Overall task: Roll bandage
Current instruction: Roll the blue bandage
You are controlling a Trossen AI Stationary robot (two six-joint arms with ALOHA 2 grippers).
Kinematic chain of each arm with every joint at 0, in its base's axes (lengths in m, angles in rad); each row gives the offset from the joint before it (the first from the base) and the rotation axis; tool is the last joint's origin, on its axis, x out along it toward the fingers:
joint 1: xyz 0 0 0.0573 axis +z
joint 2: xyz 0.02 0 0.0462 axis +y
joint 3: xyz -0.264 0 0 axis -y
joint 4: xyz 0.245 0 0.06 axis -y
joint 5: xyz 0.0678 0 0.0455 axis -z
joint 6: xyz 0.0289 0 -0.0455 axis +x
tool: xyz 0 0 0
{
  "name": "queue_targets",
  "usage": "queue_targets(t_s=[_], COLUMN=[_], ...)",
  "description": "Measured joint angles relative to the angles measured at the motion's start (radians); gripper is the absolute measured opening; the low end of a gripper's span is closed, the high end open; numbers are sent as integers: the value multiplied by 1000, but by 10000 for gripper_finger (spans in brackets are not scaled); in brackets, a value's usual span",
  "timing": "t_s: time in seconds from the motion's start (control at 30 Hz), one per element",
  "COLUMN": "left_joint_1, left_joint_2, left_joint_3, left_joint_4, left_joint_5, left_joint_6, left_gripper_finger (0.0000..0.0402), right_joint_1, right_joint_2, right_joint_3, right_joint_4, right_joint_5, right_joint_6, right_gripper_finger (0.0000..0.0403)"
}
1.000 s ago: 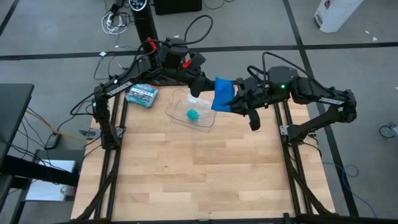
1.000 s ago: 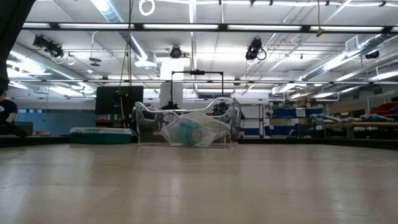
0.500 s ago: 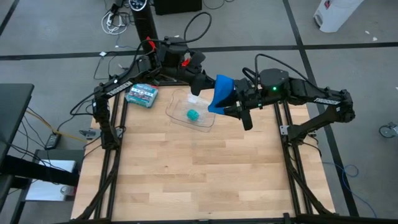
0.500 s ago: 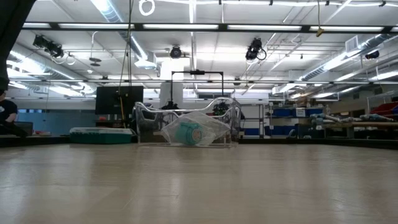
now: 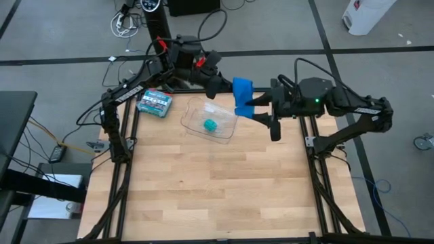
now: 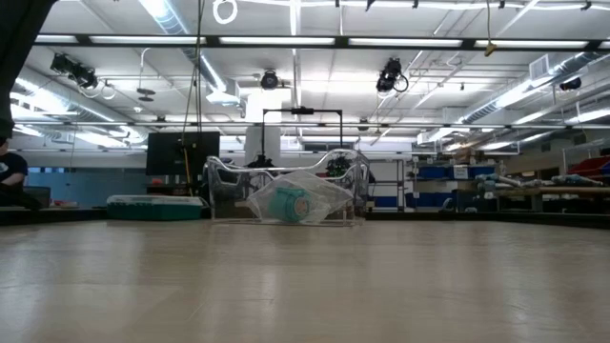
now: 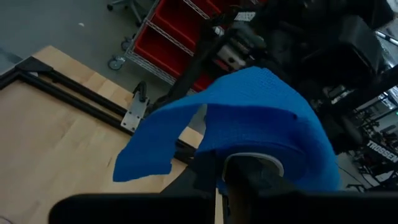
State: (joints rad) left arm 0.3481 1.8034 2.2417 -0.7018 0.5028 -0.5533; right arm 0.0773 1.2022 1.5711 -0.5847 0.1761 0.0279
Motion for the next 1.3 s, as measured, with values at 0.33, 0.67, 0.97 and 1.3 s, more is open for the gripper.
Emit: queue_targets(t_s=[0.33, 0.67, 0.97, 1.3], left_joint_1=[16, 44, 50, 54], left_joint_2=[-1, -2, -7, -13], left_joint_3=[0, 0, 0, 1], left_joint_4=[22, 3, 8, 18], left_joint_5=[19, 42, 60, 83], left_joint_6=[0, -11, -31, -30], left_gripper_finger=[26, 26, 26, 26], right_joint_1=[79, 176, 299, 422], right_joint_2=[41, 39, 39, 71], right_joint_3=[0, 0, 0, 0], right_joint_4=[51, 147, 209, 214], right_joint_5=[105, 295, 544, 829], right_joint_6=[-302, -635, -708, -628], right_gripper_finger=[206, 204, 194, 181])
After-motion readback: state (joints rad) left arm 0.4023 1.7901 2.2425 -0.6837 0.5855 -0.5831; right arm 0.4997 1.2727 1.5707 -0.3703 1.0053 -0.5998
